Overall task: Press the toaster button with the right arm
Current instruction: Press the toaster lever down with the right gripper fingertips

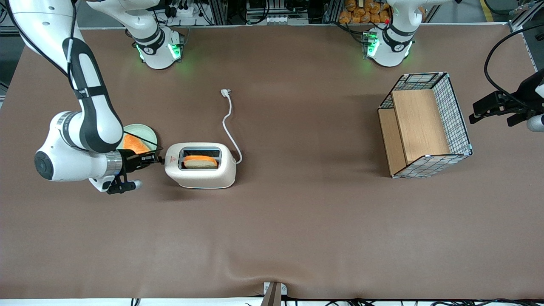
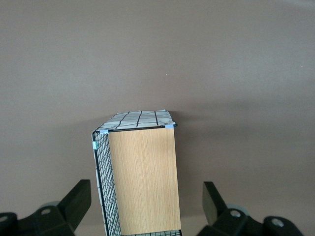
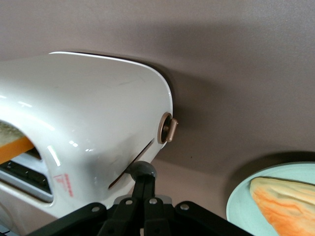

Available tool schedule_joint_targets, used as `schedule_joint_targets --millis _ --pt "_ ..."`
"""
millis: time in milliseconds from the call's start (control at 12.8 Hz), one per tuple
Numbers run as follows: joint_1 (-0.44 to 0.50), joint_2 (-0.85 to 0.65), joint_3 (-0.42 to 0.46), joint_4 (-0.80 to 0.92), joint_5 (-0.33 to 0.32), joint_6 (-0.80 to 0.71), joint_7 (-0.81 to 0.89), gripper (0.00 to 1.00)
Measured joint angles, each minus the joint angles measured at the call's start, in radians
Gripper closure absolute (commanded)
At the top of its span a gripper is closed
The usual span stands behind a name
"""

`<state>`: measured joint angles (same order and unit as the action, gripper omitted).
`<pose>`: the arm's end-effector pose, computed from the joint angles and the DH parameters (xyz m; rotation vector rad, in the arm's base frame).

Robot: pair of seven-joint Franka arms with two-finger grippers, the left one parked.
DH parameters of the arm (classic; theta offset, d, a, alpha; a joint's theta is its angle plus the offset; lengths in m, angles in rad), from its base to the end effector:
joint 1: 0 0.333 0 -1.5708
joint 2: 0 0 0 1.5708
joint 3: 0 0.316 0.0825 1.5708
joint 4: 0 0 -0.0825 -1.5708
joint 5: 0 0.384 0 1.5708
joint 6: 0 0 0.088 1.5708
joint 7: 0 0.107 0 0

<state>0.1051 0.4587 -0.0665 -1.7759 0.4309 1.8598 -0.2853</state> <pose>0.6123 0.0587 0.2816 -2.7058 -0.1659 0.4420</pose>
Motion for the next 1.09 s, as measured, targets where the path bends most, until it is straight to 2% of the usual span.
schedule_joint_targets --millis 1094 --pt "-0.032 0.081 -0.012 0.002 0.120 0.013 -0.116 1.00"
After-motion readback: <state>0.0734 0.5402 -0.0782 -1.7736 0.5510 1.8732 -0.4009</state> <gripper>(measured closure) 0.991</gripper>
